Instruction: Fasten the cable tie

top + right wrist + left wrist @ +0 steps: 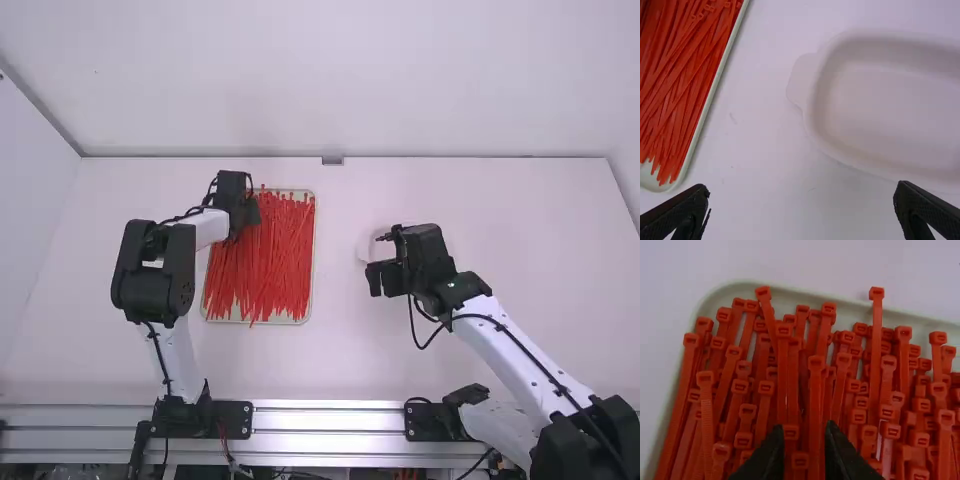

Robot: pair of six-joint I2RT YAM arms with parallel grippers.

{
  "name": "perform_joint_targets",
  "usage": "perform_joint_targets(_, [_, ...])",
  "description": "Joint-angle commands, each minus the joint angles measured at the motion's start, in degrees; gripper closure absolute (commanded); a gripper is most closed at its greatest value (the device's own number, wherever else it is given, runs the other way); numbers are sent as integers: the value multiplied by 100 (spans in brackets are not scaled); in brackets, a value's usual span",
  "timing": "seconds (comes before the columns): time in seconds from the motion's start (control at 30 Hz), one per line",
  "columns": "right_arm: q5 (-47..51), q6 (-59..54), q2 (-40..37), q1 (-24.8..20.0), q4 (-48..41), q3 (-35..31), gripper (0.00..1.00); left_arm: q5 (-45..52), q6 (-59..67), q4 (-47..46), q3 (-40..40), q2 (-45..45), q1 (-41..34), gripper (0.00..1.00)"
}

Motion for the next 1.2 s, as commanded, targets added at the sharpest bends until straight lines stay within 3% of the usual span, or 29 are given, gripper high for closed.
perform_joint_targets(0.0, [9, 11, -66, -13, 4, 170, 1, -66, 48, 2, -63, -120, 55, 77])
perform_joint_targets(0.83, [11, 13, -66, -13, 13, 170, 1, -63, 70, 385, -221, 254, 55, 82])
perform_joint_targets(1.17, [138, 13, -66, -7, 37, 173, 1, -85, 87, -90, 66, 254, 52, 84])
